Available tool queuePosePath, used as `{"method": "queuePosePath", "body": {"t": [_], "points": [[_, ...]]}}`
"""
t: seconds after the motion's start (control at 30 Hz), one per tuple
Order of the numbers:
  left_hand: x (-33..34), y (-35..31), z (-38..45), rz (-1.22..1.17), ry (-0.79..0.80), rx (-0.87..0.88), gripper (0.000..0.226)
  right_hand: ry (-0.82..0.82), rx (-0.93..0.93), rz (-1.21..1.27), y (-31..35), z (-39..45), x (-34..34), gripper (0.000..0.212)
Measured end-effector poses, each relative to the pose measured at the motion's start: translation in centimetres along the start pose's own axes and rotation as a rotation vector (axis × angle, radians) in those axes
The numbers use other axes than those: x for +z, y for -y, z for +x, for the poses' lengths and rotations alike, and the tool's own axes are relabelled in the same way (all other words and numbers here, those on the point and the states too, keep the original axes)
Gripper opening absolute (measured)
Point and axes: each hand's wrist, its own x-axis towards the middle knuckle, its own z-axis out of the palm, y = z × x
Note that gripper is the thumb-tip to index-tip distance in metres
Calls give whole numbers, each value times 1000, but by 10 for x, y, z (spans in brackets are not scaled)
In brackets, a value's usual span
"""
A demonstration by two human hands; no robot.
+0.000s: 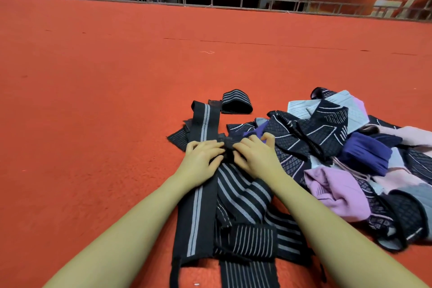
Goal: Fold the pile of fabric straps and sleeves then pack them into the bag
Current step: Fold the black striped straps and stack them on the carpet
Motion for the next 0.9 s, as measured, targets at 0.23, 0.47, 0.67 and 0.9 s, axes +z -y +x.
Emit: {"method": "queuePosePath", "body": {"t": [0.23,0.47,0.67,0.9], "points": [[-4,-3,2,75,238,56,40,-96,354,160,-1,2,-9,25],[-12,-2,5,1,198,-6,34,-140,212,39,3,16,-10,22],[-15,6,-3,6,141,-9,31,158,-1,12,7,5,4,42],[-14,-11,7,10,-1,-128,26,119,191,104,2,1,-4,35]]}}
